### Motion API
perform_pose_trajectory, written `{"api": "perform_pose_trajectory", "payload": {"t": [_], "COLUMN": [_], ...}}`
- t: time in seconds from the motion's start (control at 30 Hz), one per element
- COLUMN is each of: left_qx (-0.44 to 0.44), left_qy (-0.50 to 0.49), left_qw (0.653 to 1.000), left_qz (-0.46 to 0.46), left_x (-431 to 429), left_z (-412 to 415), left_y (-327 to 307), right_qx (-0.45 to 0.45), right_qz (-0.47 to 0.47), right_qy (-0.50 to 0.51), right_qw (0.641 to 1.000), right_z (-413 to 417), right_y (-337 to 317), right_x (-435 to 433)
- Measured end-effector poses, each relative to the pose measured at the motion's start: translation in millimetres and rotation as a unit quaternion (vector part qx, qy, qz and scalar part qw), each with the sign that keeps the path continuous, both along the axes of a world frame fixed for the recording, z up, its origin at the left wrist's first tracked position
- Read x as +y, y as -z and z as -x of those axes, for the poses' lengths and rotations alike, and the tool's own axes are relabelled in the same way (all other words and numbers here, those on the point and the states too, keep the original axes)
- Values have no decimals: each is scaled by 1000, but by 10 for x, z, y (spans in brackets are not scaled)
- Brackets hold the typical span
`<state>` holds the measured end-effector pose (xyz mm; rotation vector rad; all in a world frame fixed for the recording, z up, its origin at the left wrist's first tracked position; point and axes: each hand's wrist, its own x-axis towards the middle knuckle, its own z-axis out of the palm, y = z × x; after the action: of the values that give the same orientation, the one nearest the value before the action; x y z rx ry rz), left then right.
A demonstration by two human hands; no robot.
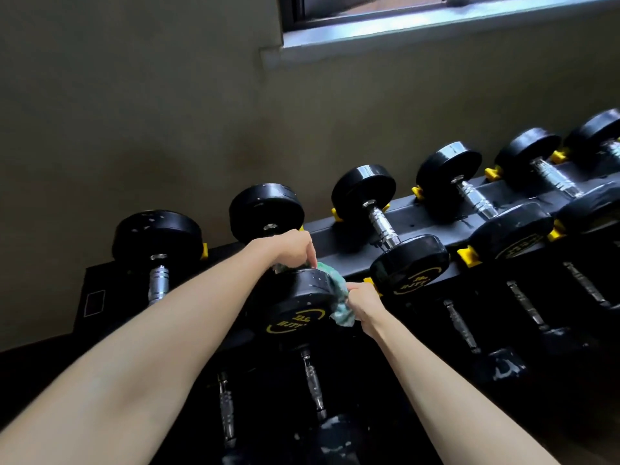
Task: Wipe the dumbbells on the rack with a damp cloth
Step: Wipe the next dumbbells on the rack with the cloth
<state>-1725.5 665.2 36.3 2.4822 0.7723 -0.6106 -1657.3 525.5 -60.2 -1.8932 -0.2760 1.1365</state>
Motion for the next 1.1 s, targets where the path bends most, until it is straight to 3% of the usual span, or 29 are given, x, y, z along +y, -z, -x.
{"api": "perform_pose_trajectory", "payload": {"t": [0.1,0.4,0.57,0.8,1.1], "left_qx": [-69,-229,-294,-390,-350], "left_qy": [-47,-151,-211,-260,-282], "left_qw": [996,962,932,883,891], "left_qz": [3,5,-13,-29,-67], "left_x": [-3,-95,-145,-412,-676], "left_z": [204,890,1166,1389,1359], "left_y": [-82,117,252,548,510], "right_qx": [-52,-289,-274,-363,-335], "right_qz": [-6,24,-30,-91,-119], "right_qy": [42,-35,-48,-97,-86], "right_qw": [998,957,960,922,931], "right_z": [34,549,739,865,679], "right_y": [-225,-570,-581,-549,-559], "right_x": [-28,7,88,-38,-139]}}
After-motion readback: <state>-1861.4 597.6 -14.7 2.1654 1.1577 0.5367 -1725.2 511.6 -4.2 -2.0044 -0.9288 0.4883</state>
